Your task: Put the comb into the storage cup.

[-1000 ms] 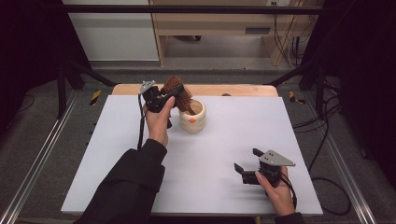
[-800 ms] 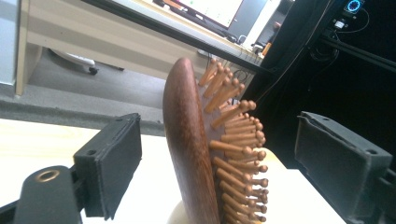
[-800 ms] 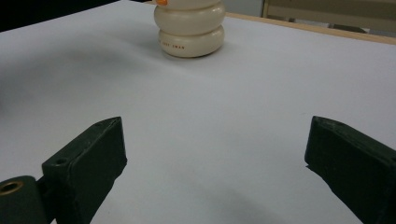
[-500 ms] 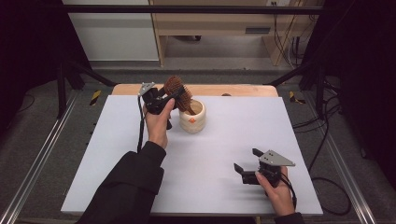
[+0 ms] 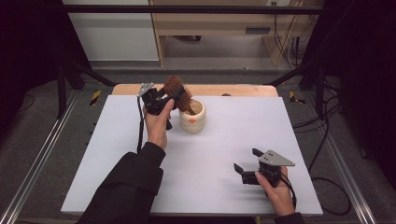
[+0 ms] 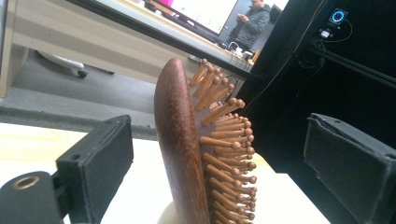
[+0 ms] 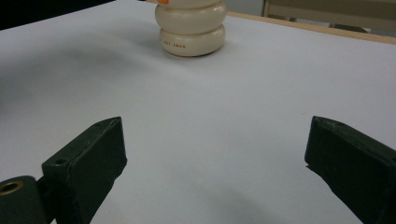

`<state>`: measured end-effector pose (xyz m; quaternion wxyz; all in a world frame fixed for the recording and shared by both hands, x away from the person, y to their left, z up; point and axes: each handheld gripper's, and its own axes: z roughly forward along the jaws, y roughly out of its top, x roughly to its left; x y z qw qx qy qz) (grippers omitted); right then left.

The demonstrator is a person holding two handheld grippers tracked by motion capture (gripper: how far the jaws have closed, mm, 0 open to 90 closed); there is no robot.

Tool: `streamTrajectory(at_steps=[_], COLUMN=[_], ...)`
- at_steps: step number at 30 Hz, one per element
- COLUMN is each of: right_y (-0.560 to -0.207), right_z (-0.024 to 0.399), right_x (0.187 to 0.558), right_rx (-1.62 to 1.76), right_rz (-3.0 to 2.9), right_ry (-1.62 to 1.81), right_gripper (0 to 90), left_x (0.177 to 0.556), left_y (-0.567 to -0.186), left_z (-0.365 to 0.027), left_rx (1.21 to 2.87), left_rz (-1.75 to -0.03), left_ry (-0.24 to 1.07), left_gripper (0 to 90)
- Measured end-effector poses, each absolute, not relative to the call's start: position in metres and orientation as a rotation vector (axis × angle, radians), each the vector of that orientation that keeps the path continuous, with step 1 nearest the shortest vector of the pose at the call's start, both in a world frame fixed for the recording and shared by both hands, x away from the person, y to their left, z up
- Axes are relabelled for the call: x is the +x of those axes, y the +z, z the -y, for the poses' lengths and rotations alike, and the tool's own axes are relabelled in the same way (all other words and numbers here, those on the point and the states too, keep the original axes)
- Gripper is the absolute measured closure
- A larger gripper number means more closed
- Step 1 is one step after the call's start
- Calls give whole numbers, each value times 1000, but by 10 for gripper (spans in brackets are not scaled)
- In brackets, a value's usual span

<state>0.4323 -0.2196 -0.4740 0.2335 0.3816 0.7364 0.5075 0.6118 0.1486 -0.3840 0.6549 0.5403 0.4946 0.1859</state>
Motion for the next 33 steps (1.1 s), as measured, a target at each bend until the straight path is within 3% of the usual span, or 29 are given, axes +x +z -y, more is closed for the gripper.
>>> streamTrajectory(at_steps=[15, 33], right_y=[-474, -474], right_z=[219, 218], right_x=[432, 432], right_rx=[1045, 1038], right_rz=[-2023, -2029], right_ry=[1395, 1392], right_gripper=[56, 55], left_x=[609, 598], left_y=[-386, -385], left_z=[-150, -150], left_rx=[1199, 1240], left_rz=[-1081, -1026], left_ry=[401, 492], left_gripper=[23, 19])
